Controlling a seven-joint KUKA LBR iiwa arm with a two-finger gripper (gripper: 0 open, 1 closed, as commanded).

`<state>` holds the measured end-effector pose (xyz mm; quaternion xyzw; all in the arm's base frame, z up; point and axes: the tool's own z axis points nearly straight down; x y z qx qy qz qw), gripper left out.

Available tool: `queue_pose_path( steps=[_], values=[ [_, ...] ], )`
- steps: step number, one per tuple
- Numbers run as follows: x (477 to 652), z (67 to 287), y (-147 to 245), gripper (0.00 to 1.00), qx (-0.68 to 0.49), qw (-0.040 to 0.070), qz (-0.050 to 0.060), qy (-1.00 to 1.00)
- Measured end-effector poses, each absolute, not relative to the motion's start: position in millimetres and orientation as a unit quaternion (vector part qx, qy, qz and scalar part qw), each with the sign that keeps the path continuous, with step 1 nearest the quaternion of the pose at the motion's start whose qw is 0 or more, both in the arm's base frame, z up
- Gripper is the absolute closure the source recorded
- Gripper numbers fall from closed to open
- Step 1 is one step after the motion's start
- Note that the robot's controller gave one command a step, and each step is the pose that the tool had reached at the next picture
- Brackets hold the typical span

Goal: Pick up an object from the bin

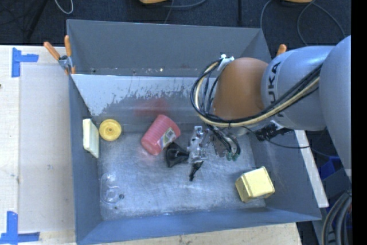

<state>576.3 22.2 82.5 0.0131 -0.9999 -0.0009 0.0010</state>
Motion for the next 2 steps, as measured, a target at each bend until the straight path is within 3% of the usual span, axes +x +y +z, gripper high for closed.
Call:
queue_pose_path(
  steps=[2],
  values=[
    [576.3, 102, 22, 1.0, 0.013, 0.001, 0.0, -1.0]
  ],
)
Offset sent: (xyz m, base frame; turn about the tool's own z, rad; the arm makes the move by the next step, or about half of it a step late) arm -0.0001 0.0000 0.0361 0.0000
